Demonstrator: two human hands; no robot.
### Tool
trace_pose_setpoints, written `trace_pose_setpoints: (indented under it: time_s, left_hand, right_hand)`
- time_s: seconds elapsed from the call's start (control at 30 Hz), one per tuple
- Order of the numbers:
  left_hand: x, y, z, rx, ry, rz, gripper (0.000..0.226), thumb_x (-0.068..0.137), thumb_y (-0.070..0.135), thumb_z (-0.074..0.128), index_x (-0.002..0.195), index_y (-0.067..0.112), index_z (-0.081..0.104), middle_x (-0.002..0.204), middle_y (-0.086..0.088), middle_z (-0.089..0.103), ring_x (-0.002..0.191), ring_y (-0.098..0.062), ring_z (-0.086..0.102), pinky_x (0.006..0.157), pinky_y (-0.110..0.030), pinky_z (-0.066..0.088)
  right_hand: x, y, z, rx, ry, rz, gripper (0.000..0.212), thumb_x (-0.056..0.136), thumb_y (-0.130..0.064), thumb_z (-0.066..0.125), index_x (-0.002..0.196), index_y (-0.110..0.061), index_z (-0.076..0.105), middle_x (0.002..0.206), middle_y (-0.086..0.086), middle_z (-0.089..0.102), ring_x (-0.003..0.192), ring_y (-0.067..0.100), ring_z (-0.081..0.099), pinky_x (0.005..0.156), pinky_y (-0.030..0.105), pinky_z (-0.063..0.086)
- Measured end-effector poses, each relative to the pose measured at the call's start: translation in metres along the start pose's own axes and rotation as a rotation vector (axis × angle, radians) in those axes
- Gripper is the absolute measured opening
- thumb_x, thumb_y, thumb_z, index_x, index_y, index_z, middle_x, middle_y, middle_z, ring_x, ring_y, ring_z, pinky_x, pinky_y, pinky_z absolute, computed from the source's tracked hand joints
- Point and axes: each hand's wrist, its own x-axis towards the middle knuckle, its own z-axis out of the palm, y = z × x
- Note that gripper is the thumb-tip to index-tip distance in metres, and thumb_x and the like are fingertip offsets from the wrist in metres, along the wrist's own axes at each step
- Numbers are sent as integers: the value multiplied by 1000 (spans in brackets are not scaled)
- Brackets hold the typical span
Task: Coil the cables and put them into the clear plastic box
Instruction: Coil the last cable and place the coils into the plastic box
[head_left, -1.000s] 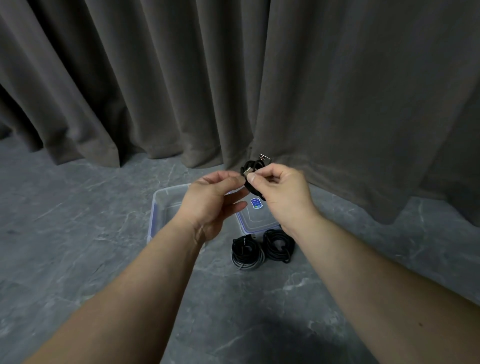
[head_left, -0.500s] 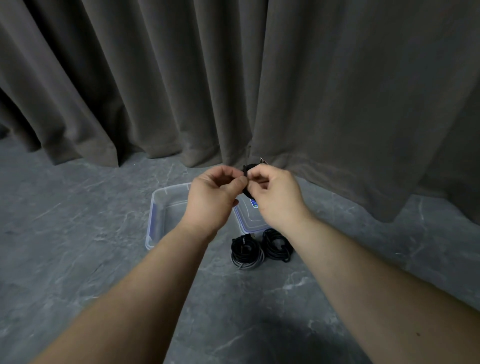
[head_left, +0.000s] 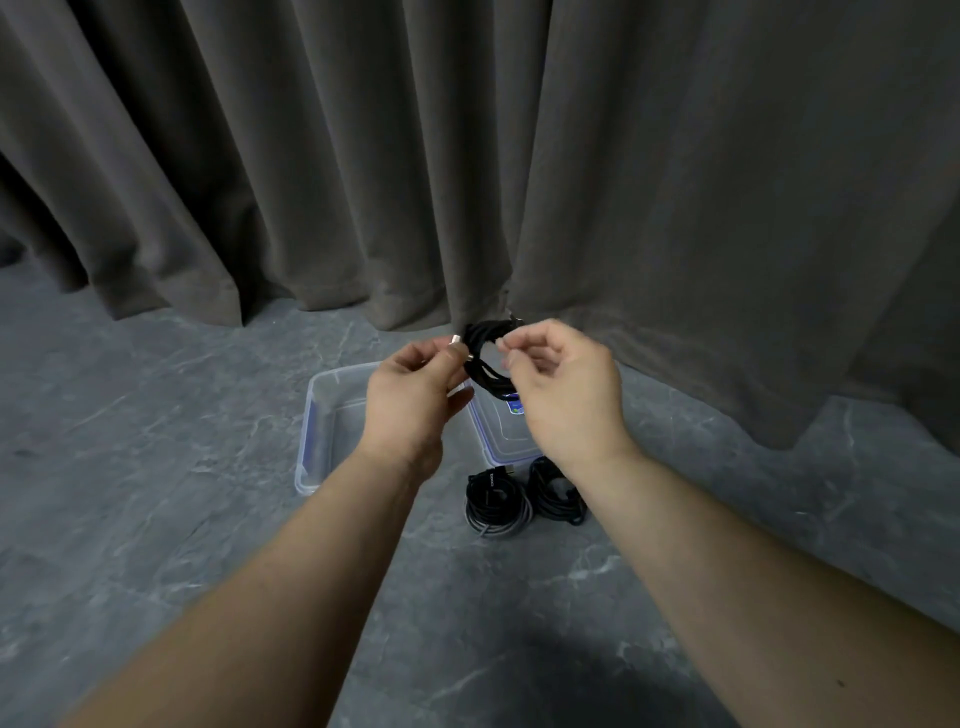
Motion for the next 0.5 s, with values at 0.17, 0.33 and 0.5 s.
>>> trace_pose_setpoints:
  time_s: [0.17,0.33,0.5]
  left_hand:
    - [6,1,-9,-151,17,-100,12,94,10,56,84,16,56,48,9,57,48,-2,55,79,-30,43]
    - [10,-7,-14,-190,-12,-178,5,91,12,60,94,15,58,74,-3,54,67,-12,50,77,-27,45]
    - [11,-12,-13,-191,-55,-183,10,93,21,62,84,17,60,68,6,59,65,-6,53,64,-17,42]
  right_hand:
    - [8,10,-10,-30,195,155,26,82,-5,61,94,-27,60,98,-7,63,78,4,57,75,22,43]
    - [1,21,-6,218,-69,425,47,89,-14,64,134,-13,50,80,-13,68,64,-2,54,67,17,40]
    - [-3,22,-1,310,-49,498,36,90,-8,63,125,-10,58,67,-10,61,46,5,44,45,16,38]
